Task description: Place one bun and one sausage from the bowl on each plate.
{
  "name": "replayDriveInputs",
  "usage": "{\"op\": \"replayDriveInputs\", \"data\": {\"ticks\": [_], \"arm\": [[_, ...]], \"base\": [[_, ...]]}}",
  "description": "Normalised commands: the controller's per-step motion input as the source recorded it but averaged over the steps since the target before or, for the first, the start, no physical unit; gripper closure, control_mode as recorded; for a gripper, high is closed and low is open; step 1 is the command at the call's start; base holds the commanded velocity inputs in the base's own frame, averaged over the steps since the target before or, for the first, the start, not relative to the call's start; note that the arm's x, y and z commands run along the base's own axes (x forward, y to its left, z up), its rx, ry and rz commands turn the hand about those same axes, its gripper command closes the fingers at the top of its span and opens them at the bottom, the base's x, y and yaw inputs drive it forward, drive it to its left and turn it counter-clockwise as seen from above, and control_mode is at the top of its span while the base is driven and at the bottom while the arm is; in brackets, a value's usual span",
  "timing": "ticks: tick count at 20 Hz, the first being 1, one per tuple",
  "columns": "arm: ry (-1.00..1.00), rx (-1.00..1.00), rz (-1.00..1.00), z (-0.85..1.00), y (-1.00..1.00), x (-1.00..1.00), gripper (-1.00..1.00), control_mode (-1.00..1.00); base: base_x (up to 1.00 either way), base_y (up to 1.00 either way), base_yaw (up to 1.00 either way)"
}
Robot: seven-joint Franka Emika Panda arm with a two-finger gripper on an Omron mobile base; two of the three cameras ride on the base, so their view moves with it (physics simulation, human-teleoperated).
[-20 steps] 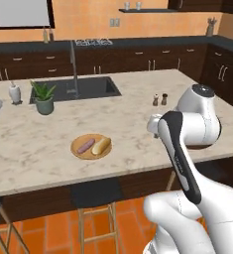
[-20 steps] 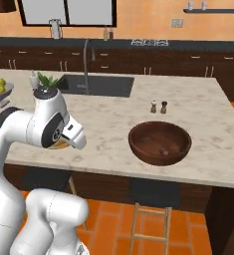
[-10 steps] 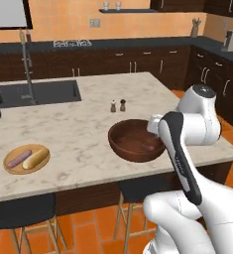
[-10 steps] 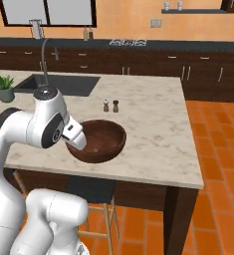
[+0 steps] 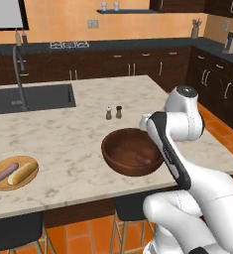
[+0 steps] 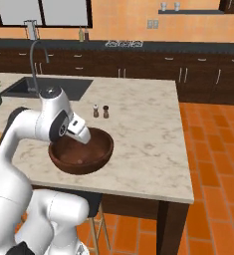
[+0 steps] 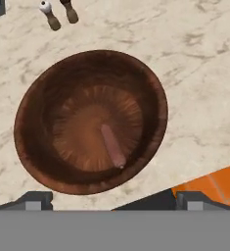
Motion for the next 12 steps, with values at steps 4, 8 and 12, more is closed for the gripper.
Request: {"op": "replayDriveInputs", "data": {"ticks": [4, 8, 12], "arm": [[0.12, -0.2, 0.06, -0.76, 0.22, 0.74, -1.0, -1.0], [0.18, -0.01, 0.0, -0.57, -0.09, 0.29, -1.0, -1.0], [0.22, 0.0, 0.0, -0.41, -0.13, 0.11, -1.0, -1.0]], "base": [[0.0, 0.0, 0.0], [0.0, 0.0, 0.0], [0.0, 0.0, 0.0]]}}
